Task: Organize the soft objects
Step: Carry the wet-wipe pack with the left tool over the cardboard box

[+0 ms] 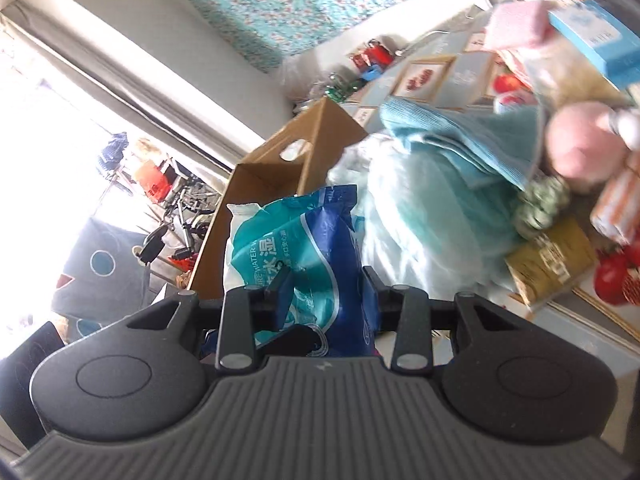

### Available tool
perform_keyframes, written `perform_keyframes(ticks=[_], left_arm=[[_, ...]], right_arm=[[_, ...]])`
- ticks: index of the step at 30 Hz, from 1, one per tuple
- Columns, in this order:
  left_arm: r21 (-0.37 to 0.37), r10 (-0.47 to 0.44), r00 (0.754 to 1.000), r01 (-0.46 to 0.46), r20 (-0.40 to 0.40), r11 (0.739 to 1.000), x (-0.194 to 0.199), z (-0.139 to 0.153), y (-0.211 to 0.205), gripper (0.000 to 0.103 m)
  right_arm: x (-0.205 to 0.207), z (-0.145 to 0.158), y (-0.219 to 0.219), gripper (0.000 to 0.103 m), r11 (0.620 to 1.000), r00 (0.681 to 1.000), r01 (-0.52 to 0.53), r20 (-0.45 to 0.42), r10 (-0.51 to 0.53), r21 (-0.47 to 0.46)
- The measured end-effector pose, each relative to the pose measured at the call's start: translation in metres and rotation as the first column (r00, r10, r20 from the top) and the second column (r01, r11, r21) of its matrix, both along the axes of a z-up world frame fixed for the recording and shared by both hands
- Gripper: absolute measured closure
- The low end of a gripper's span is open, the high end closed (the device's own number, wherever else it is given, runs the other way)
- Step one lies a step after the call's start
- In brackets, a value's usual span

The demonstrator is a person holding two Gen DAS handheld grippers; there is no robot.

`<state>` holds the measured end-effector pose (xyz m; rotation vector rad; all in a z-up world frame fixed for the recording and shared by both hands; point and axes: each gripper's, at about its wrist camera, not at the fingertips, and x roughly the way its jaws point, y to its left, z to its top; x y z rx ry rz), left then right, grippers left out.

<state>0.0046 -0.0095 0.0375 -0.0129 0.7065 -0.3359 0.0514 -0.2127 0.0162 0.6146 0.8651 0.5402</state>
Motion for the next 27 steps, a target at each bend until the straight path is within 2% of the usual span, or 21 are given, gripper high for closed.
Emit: perform_keyframes(ticks=[7,12,17,21,27], left_arm=[[-0.014,0.154,0.987,-0.154,0.050,0.988,0.040,0.052,0.058,0.055],[-0.033,0.253,0.967,-0.252,0.014,0.967,0.090,0.073,0.105,0.054],[-0.032,0.289,0.954,-0.293,-0.084,0.956,0.155,0.063,0.147,0.054],[-0.047,0.273,0.942,-0.287,-0.196,0.957,0.204,0.031,0.173,0.055],[-0.032,0.249,0.917,-0.272,-0.313,0.962,0.260,-0.017,0.179,0.055]], right_arm=[[0.073,0.059,0.074,0.068,0.989,0.987,-0.149,0.061,0.149,-0.002],[0.132,0.086,0.138,0.068,0.970,0.969,-0.236,0.069,0.239,-0.053],[0.196,0.072,0.182,0.068,0.963,0.966,-0.260,-0.011,0.260,-0.076],[0.239,0.040,0.199,0.068,0.961,0.966,-0.254,-0.078,0.246,-0.109],[0.290,-0.001,0.208,0.066,0.953,0.970,-0.235,-0.118,0.215,-0.193]])
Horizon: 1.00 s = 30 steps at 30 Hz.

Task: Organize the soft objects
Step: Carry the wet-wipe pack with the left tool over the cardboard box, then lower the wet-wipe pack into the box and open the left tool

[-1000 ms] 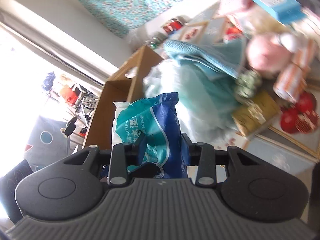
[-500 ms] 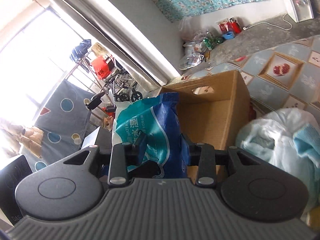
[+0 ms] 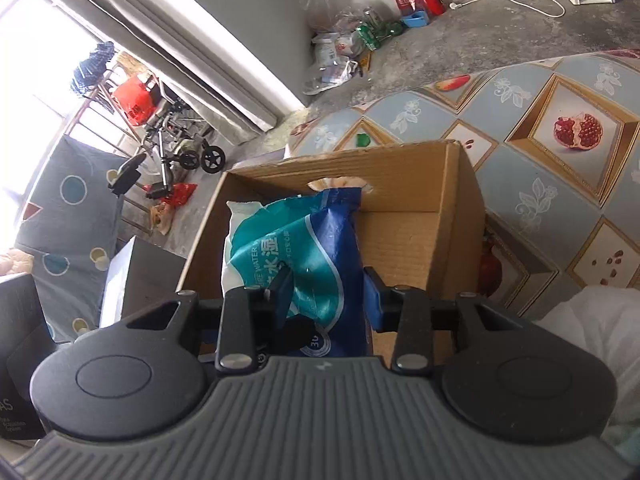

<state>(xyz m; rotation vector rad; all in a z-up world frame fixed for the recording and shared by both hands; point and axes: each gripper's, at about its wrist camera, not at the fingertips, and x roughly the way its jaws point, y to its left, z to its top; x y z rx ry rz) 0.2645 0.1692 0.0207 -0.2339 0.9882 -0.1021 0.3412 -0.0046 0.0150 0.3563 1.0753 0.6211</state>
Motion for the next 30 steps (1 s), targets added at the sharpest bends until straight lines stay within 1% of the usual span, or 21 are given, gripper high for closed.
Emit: perform_keyframes(ticks=[3,4,6,7,10,12,15,17,20,22,25,27,28,29,30], left_arm=[[0.008,-0.014,0.995,0.015,-0.096,1.000,0.030,-0.029,-0.006,0.057],[0.020,-0.007,0.992,0.009,-0.122,1.000,0.038,-0.038,-0.007,0.060],[0.055,0.004,0.989,0.004,-0.146,0.998,0.049,-0.051,-0.010,0.060],[0.063,0.004,0.988,0.006,-0.151,0.998,0.053,-0.054,-0.011,0.061],[0.044,-0.008,0.986,0.016,-0.165,0.999,0.059,-0.057,-0.015,0.061],[0.065,-0.009,0.987,0.020,-0.160,0.998,0.062,-0.057,-0.018,0.061],[0.065,0.006,0.988,0.004,-0.154,0.998,0.064,-0.054,-0.018,0.060],[0.075,0.028,0.988,-0.017,-0.149,0.997,0.065,-0.052,-0.014,0.056],[0.080,0.100,0.984,-0.088,-0.148,0.993,0.069,-0.053,-0.002,0.052],[0.062,0.161,0.973,-0.152,-0.168,0.986,0.074,-0.059,0.009,0.048],[0.002,0.221,0.945,-0.227,-0.240,0.974,0.079,-0.076,0.024,0.045],[-0.074,0.235,0.933,-0.264,-0.275,0.962,0.080,-0.087,0.032,0.043],[-0.109,0.231,0.930,-0.271,-0.285,0.956,0.080,-0.089,0.034,0.043],[-0.131,0.221,0.930,-0.268,-0.293,0.955,0.080,-0.090,0.034,0.042],[-0.133,0.211,0.934,-0.257,-0.289,0.957,0.080,-0.091,0.033,0.042]], right_arm=[[0.019,-0.013,-0.005,0.066,1.000,1.000,0.017,0.011,-0.017,-0.017],[0.024,-0.016,-0.008,0.066,1.000,1.000,0.022,0.009,-0.022,-0.012],[0.032,-0.021,-0.016,0.066,0.999,0.999,0.030,0.014,-0.030,0.013],[0.034,-0.021,-0.022,0.066,0.999,0.999,0.035,0.018,-0.035,0.021],[0.038,-0.022,-0.035,0.066,0.998,0.999,0.043,0.031,-0.044,0.047],[0.040,-0.021,-0.043,0.066,0.997,0.998,0.054,0.038,-0.056,0.054],[0.038,-0.020,-0.055,0.066,0.995,0.997,0.066,0.036,-0.069,0.073],[0.036,-0.018,-0.061,0.066,0.994,0.997,0.067,0.037,-0.071,0.086],[0.028,-0.012,-0.067,0.066,0.993,0.996,0.065,0.048,-0.071,0.101],[0.024,-0.010,-0.070,0.066,0.992,0.996,0.062,0.051,-0.068,0.106],[0.019,-0.011,-0.072,0.066,0.992,0.997,0.058,0.053,-0.065,0.109],[0.018,-0.012,-0.075,0.065,0.992,0.997,0.057,0.047,-0.063,0.110],[0.017,-0.013,-0.077,0.065,0.992,0.997,0.059,0.043,-0.064,0.111],[0.016,-0.014,-0.077,0.065,0.992,0.997,0.061,0.040,-0.066,0.110],[0.015,-0.014,-0.078,0.065,0.992,0.997,0.062,0.038,-0.067,0.108]])
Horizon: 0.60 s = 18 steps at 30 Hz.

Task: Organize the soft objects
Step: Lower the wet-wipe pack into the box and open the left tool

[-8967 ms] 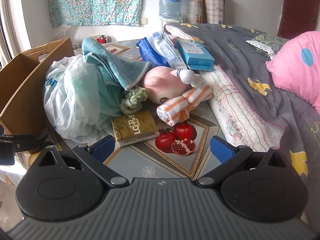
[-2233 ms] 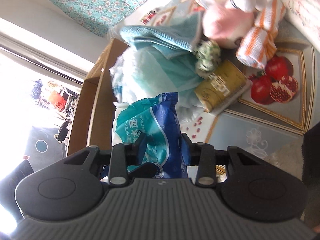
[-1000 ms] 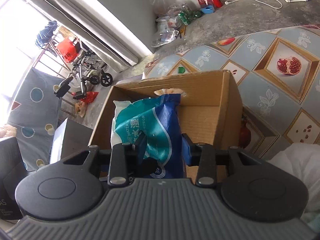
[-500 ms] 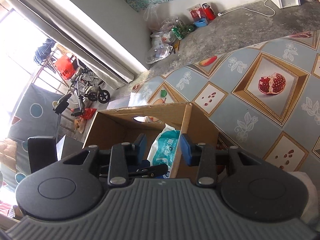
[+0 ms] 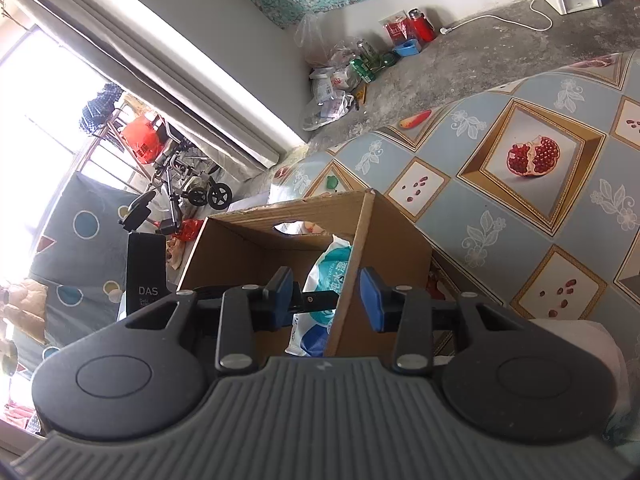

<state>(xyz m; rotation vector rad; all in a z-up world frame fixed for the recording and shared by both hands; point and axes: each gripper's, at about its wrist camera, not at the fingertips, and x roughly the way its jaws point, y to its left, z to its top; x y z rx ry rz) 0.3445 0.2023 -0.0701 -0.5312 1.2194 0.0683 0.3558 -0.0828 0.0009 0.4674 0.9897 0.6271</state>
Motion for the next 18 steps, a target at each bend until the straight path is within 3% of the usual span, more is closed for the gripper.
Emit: perform_keyframes(ticks=[7,15,18], left_arm=[[-0.093,-0.031,1.000,0.031,0.004,0.995,-0.008,-0.001,-0.008,0.042],[0.011,0.038,0.991,-0.039,0.131,0.999,-0.042,0.046,-0.006,0.036],[0.058,0.098,0.968,-0.115,0.230,0.992,-0.063,0.082,-0.007,0.034]], right_arm=[[-0.010,-0.003,-0.005,0.065,1.000,1.000,0.016,-0.009,-0.016,-0.002],[-0.036,0.013,-0.021,0.062,0.999,0.999,0.042,0.033,-0.041,-0.022],[-0.049,0.025,-0.037,0.060,0.998,0.996,0.061,0.061,-0.060,-0.018]])
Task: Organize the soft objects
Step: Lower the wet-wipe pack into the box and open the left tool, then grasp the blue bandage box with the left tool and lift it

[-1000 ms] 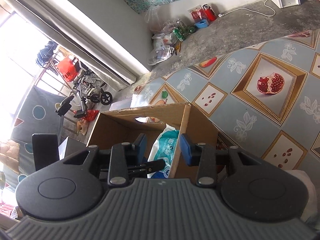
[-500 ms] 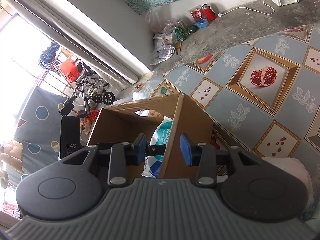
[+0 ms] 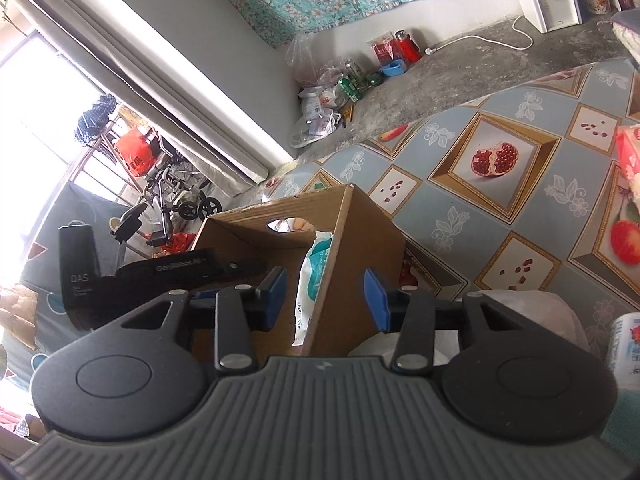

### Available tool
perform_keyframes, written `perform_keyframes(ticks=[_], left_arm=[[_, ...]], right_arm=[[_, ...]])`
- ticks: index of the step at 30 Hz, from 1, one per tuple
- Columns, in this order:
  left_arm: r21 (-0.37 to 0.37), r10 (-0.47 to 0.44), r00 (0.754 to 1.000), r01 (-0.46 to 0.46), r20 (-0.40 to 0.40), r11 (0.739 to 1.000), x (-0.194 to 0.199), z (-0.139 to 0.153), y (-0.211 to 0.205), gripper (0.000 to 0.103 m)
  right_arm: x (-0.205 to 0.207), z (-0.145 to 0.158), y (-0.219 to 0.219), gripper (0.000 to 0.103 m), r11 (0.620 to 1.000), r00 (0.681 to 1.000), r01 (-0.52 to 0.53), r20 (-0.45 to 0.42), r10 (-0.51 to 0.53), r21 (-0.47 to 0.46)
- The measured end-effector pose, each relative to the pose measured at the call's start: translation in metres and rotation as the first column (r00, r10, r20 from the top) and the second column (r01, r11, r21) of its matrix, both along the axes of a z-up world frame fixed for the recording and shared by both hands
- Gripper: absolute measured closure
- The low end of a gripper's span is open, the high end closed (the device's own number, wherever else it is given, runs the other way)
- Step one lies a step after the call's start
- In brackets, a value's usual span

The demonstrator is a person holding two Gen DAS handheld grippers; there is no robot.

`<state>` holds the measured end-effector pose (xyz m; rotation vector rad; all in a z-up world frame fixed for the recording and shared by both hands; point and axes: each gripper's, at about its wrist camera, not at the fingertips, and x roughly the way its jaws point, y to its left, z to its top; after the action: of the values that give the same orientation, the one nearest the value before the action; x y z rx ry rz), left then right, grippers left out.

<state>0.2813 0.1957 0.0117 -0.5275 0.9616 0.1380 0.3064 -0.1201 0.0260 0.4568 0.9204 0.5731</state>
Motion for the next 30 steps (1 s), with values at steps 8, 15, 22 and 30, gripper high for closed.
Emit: perform_keyframes(ticks=[8,15,22,30], left_arm=[[0.111,-0.162,0.971,0.144,0.174,0.983,-0.065,0.069,-0.066,0.030],[0.133,-0.432,0.882,0.413,0.189,0.901,-0.089,0.051,-0.182,0.029],[0.185,-0.615,0.765,0.587,0.191,0.788,-0.091,0.017,-0.291,0.029],[0.207,-0.702,0.687,0.671,0.189,0.712,-0.071,-0.009,-0.373,0.041]], right_arm=[[-0.048,0.037,-0.064,0.054,0.995,0.992,0.073,0.110,-0.064,-0.071],[-0.086,0.056,-0.152,0.050,0.958,0.967,0.210,0.187,-0.173,-0.197],[-0.104,0.044,-0.256,0.050,0.890,0.931,0.359,0.177,-0.319,-0.280],[-0.083,-0.007,-0.329,0.050,0.888,0.919,0.393,0.067,-0.389,-0.238]])
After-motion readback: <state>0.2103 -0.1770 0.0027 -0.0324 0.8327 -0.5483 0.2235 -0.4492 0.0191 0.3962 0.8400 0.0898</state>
